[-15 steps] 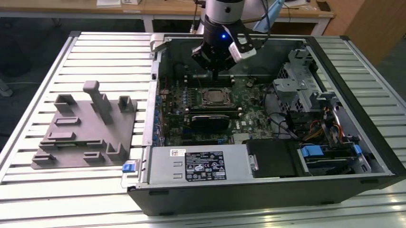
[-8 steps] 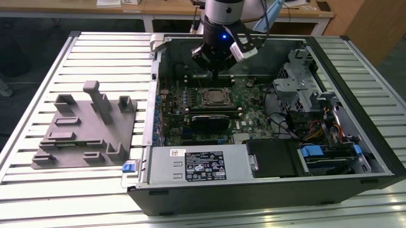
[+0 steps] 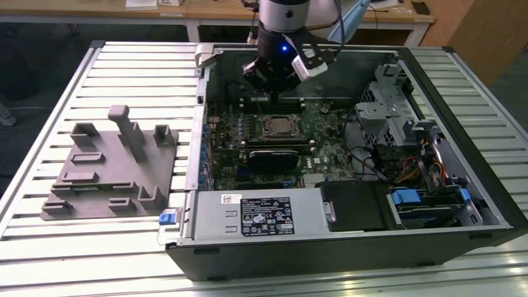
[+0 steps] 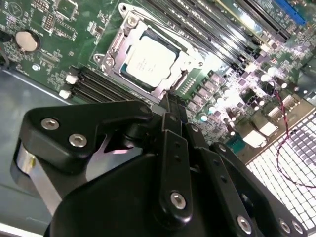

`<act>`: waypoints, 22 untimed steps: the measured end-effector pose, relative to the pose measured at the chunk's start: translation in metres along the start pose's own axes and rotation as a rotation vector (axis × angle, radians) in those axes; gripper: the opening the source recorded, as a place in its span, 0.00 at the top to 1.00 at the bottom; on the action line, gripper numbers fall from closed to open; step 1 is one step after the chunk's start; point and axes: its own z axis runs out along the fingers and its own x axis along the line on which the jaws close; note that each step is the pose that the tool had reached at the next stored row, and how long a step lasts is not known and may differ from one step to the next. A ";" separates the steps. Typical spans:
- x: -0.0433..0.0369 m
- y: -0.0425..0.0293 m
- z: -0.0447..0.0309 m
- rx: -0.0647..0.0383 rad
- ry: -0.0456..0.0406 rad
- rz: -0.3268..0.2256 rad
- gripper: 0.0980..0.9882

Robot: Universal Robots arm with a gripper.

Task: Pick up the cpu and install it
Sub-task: 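Install the first cpu locking lever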

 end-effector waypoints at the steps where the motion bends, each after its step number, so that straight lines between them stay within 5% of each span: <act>1: 0.0008 0.0000 0.0001 0.000 0.0000 0.000 0.99; 22: 0.0116 0.0005 0.0015 -0.001 -0.0001 0.000 0.99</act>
